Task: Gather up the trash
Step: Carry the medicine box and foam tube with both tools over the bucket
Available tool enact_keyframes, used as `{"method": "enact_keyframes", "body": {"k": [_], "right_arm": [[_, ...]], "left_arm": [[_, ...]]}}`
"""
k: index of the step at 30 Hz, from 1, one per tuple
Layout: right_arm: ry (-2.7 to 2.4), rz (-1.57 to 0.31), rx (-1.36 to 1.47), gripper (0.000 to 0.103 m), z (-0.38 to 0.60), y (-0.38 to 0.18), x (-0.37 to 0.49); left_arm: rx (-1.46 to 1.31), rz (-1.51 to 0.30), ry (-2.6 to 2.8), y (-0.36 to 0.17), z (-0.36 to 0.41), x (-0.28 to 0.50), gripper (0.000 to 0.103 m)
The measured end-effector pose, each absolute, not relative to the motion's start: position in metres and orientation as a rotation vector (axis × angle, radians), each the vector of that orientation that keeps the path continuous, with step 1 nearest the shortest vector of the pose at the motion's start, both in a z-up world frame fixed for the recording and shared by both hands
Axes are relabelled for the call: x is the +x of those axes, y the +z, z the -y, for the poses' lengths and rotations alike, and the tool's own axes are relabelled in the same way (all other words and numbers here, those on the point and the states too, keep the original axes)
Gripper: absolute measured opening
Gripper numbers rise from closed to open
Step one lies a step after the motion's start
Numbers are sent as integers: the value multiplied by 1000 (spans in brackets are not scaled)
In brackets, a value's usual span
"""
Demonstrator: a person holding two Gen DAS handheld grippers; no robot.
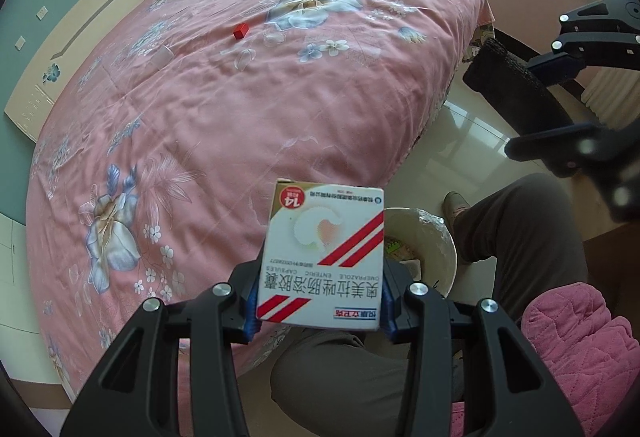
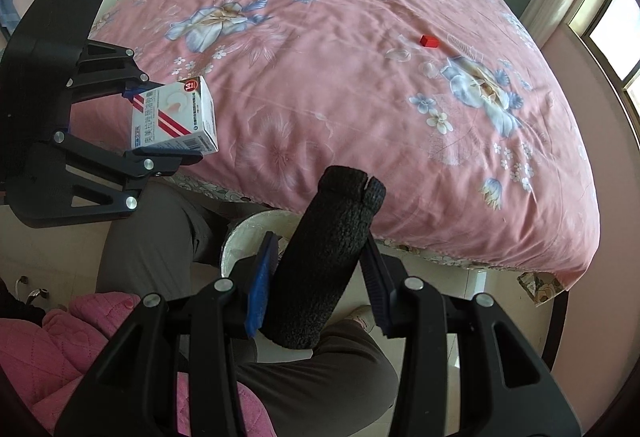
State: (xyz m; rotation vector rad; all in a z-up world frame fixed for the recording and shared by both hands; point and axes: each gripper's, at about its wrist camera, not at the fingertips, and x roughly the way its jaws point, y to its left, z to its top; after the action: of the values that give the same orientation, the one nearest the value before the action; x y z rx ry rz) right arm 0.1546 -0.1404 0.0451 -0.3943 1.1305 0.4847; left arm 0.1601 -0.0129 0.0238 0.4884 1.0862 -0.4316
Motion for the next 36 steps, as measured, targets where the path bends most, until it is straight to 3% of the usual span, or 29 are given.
{"method": "enact_keyframes", "body": {"k": [36], "right_arm": [[518,-1417,-252,43,135,-167,157]], "left_arm": [[425,-1337,-431,-163,27,161,47]]}}
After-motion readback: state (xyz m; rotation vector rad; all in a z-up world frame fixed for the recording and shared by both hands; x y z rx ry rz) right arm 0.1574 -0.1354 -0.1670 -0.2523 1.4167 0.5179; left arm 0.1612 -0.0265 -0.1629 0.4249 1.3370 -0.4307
